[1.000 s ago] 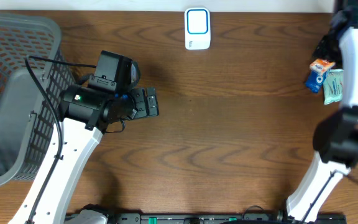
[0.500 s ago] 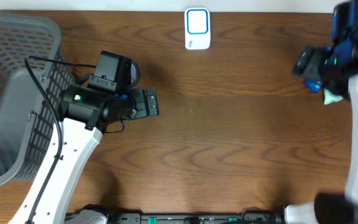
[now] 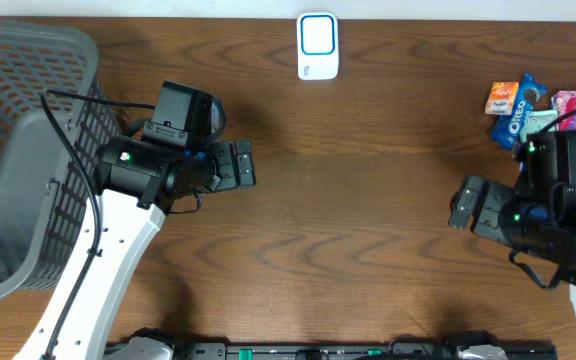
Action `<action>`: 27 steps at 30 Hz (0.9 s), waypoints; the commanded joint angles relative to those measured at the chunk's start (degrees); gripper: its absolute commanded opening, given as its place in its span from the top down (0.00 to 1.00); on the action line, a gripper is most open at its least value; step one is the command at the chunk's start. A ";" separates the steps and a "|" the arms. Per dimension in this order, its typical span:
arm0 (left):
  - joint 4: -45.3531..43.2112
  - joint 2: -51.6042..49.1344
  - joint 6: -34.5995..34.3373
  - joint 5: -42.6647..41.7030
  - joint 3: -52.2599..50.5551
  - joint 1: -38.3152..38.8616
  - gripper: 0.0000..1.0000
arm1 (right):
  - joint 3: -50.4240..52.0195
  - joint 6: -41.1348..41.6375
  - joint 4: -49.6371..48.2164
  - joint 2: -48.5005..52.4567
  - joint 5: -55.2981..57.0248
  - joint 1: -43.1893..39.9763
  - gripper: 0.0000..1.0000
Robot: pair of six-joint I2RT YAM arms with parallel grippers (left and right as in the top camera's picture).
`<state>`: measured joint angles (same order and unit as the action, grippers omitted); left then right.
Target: Scan the item barcode
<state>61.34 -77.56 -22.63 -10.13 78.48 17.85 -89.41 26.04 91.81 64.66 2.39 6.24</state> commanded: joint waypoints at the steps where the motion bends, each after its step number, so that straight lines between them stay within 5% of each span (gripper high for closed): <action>1: 0.13 0.09 0.11 0.74 0.39 -0.20 0.02 | 0.31 -0.81 0.35 -1.36 -1.25 0.39 0.01; 19: 0.13 0.09 0.11 0.74 0.39 -0.20 0.02 | 2.08 -4.48 -0.09 -1.44 -0.13 0.42 0.01; 27: 0.13 0.09 0.11 0.74 0.39 -0.20 0.02 | 16.92 -10.78 -17.29 -9.79 -0.50 0.39 0.01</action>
<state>61.36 -77.58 -22.63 -10.11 78.48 17.85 -77.58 19.46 77.36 59.00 1.91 6.24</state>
